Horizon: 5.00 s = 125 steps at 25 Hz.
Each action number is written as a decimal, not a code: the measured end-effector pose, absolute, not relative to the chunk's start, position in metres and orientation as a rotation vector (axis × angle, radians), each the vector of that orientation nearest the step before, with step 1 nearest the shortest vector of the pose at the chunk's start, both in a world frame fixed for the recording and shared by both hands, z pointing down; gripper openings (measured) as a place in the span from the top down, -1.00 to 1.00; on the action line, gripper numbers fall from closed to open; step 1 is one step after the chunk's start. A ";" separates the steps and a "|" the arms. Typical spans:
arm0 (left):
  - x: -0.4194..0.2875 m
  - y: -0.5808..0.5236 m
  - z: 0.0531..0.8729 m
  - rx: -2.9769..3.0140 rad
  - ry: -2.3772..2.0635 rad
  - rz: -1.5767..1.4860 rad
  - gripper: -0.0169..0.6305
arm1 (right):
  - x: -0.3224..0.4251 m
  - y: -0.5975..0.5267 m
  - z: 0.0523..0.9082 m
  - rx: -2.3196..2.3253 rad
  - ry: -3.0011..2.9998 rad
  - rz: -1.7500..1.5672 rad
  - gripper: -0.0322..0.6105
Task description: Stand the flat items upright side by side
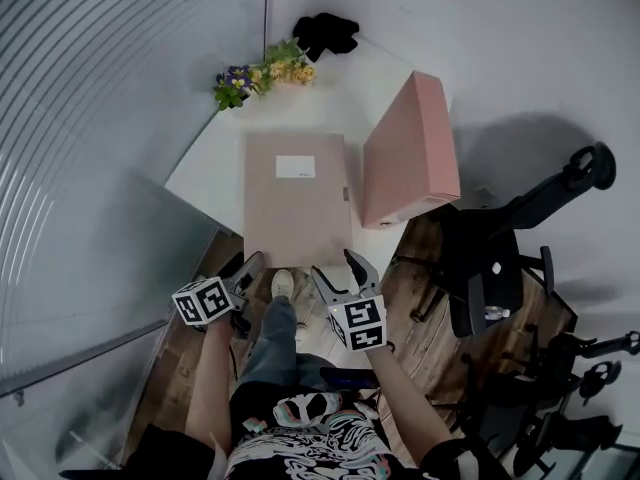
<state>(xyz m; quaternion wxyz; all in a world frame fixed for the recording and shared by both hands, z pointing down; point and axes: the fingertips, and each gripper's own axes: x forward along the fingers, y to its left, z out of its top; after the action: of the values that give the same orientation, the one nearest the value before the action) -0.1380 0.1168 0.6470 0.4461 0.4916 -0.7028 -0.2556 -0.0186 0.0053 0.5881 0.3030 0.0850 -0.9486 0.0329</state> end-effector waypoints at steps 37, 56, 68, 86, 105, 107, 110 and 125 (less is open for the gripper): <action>-0.136 0.115 0.610 1.224 -1.408 -1.004 0.06 | -0.038 0.026 0.609 0.175 -2.500 0.289 0.00; -0.144 0.103 0.546 1.338 -1.512 -0.902 0.07 | -0.045 0.018 0.599 0.178 -2.489 0.448 -0.05; -0.138 0.094 0.512 1.412 -1.534 -0.870 0.05 | -0.045 0.018 0.595 0.136 -2.475 0.635 -0.05; -0.113 0.063 0.478 1.522 -1.440 -0.936 0.16 | -0.046 0.010 0.576 0.091 -2.511 0.566 -0.01; -0.074 0.029 0.458 1.592 -1.423 -0.894 0.27 | -0.043 0.003 0.508 -0.007 -2.657 0.555 0.02; -0.071 0.028 0.459 1.597 -1.430 -0.872 0.26 | -0.043 0.004 0.508 -0.016 -2.650 0.549 0.01; -0.066 0.026 0.454 1.638 -1.407 -0.859 0.27 | -0.044 0.006 0.511 -0.028 -2.639 0.554 -0.03; -0.061 0.025 0.469 1.647 -1.389 -0.770 0.27 | -0.026 -0.003 0.471 0.034 -2.755 0.511 0.04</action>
<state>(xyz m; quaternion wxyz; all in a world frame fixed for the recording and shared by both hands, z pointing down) -0.0614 0.0249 0.4692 0.4140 0.6553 -0.5526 -0.3063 -0.0264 -0.0027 0.4715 0.1687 0.0119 -0.9691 0.1797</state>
